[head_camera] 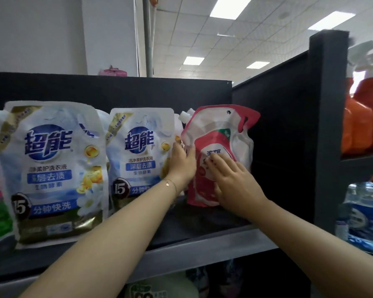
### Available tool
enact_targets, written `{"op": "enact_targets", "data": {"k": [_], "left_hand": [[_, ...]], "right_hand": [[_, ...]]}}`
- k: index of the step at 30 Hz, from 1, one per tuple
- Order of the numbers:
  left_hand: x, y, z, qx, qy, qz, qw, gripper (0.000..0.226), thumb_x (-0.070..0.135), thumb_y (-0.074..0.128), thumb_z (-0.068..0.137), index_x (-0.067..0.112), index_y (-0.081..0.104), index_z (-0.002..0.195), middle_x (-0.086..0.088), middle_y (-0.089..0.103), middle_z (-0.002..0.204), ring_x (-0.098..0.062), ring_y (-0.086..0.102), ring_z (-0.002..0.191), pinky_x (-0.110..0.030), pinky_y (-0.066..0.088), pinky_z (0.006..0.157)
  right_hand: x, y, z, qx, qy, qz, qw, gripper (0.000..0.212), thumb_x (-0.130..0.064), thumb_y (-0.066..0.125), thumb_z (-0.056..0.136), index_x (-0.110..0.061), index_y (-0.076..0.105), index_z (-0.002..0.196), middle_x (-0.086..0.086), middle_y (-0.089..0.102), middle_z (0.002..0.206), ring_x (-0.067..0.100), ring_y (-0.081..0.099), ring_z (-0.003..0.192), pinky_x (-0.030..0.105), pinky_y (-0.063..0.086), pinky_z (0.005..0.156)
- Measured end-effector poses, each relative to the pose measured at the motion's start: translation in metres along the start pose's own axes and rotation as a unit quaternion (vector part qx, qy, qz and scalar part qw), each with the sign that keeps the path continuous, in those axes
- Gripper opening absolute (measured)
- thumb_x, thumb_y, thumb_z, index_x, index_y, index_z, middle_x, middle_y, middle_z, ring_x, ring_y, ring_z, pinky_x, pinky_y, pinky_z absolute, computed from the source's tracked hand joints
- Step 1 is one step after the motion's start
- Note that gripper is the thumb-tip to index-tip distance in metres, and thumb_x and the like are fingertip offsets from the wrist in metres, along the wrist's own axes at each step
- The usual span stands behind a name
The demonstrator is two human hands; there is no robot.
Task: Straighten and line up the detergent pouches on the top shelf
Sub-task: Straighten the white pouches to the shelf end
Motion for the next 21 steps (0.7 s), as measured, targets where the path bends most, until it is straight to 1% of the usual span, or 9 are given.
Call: {"op": "enact_targets", "data": {"k": [3, 6, 8, 9, 12, 14, 16, 17, 21], "left_hand": [[0.000, 0.012, 0.013, 0.011, -0.065, -0.099, 0.993, 0.039, 0.043, 0.037, 0.100, 0.013, 0.047, 0.122, 0.000, 0.053, 0.107, -0.017, 0.050, 0.099, -0.027, 0.037, 0.085], [-0.007, 0.017, 0.020, 0.055, -0.088, -0.097, 0.990, 0.036, 0.048, 0.040, 0.098, 0.014, 0.049, 0.106, 0.001, 0.056, 0.095, -0.018, 0.054, 0.092, -0.030, 0.040, 0.081], [-0.008, 0.016, 0.024, 0.082, -0.087, -0.086, 0.989, 0.036, 0.050, 0.044, 0.095, 0.015, 0.050, 0.097, 0.001, 0.057, 0.087, -0.018, 0.056, 0.085, -0.031, 0.042, 0.077], [-0.007, 0.016, 0.025, 0.092, -0.081, -0.085, 0.989, 0.034, 0.049, 0.046, 0.095, 0.015, 0.049, 0.093, 0.001, 0.056, 0.084, -0.017, 0.055, 0.081, -0.031, 0.042, 0.074], [-0.002, 0.016, 0.026, 0.121, -0.052, -0.081, 0.988, 0.031, 0.039, 0.052, 0.095, 0.011, 0.045, 0.085, 0.001, 0.051, 0.073, -0.017, 0.050, 0.073, -0.029, 0.036, 0.068], [0.005, 0.014, 0.026, 0.142, -0.038, -0.083, 0.986, 0.030, 0.034, 0.053, 0.095, 0.010, 0.044, 0.081, 0.000, 0.049, 0.070, -0.017, 0.047, 0.067, -0.027, 0.035, 0.061], [0.013, 0.010, 0.029, 0.163, -0.040, -0.063, 0.984, 0.030, 0.033, 0.055, 0.095, 0.011, 0.045, 0.078, 0.003, 0.049, 0.068, -0.011, 0.045, 0.062, -0.027, 0.033, 0.058], [0.015, 0.006, 0.032, 0.170, -0.040, -0.045, 0.984, 0.030, 0.032, 0.056, 0.095, 0.012, 0.046, 0.076, 0.004, 0.049, 0.067, -0.009, 0.045, 0.061, -0.027, 0.033, 0.061], [0.018, 0.001, 0.038, 0.162, -0.030, 0.021, 0.986, 0.031, 0.032, 0.055, 0.095, 0.014, 0.043, 0.073, 0.004, 0.048, 0.067, -0.017, 0.046, 0.067, -0.028, 0.034, 0.067]], "right_hand": [[0.002, 0.006, -0.006, -0.025, 0.004, 0.016, 1.000, 0.085, -0.017, 0.074, 0.064, -0.003, 0.042, 0.142, 0.014, 0.042, 0.147, 0.032, 0.045, 0.132, 0.039, 0.046, 0.097], [0.004, 0.013, -0.010, -0.048, 0.000, 0.038, 0.998, 0.097, -0.021, 0.072, 0.066, -0.006, 0.026, 0.150, 0.010, 0.026, 0.156, 0.029, 0.034, 0.140, 0.036, 0.037, 0.104], [0.008, 0.016, -0.009, -0.061, 0.000, 0.036, 0.997, 0.099, -0.028, 0.070, 0.071, -0.009, 0.017, 0.153, 0.007, 0.016, 0.159, 0.026, 0.027, 0.143, 0.034, 0.029, 0.107], [0.009, 0.017, -0.007, -0.065, 0.003, 0.033, 0.997, 0.097, -0.031, 0.067, 0.074, -0.011, 0.015, 0.153, 0.006, 0.014, 0.160, 0.025, 0.025, 0.143, 0.035, 0.030, 0.107], [0.010, 0.020, 0.002, -0.077, 0.026, 0.022, 0.996, 0.087, -0.041, 0.061, 0.077, -0.011, 0.026, 0.151, 0.008, 0.027, 0.156, 0.029, 0.038, 0.137, 0.045, 0.046, 0.094], [0.012, 0.024, 0.007, -0.090, 0.051, 0.016, 0.995, 0.082, -0.048, 0.053, 0.078, -0.011, 0.032, 0.149, 0.010, 0.034, 0.153, 0.033, 0.044, 0.132, 0.050, 0.048, 0.088], [0.016, 0.029, 0.010, -0.098, 0.062, 0.009, 0.993, 0.084, -0.053, 0.049, 0.080, -0.012, 0.028, 0.150, 0.010, 0.031, 0.154, 0.033, 0.041, 0.134, 0.052, 0.044, 0.092], [0.018, 0.030, 0.011, -0.097, 0.062, 0.006, 0.993, 0.085, -0.055, 0.048, 0.081, -0.014, 0.024, 0.151, 0.008, 0.027, 0.156, 0.032, 0.037, 0.137, 0.052, 0.041, 0.096], [0.026, 0.029, 0.016, -0.096, 0.048, 0.045, 0.993, 0.086, -0.057, 0.046, 0.088, -0.022, 0.004, 0.154, 0.000, 0.009, 0.161, 0.024, 0.015, 0.145, 0.049, 0.022, 0.110]]}}
Point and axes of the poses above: each hand's wrist, its own z-axis towards the middle knuckle, its own y-axis out of the palm, x = y × z, the point moved 2 cm from there along z, towards the middle knuckle
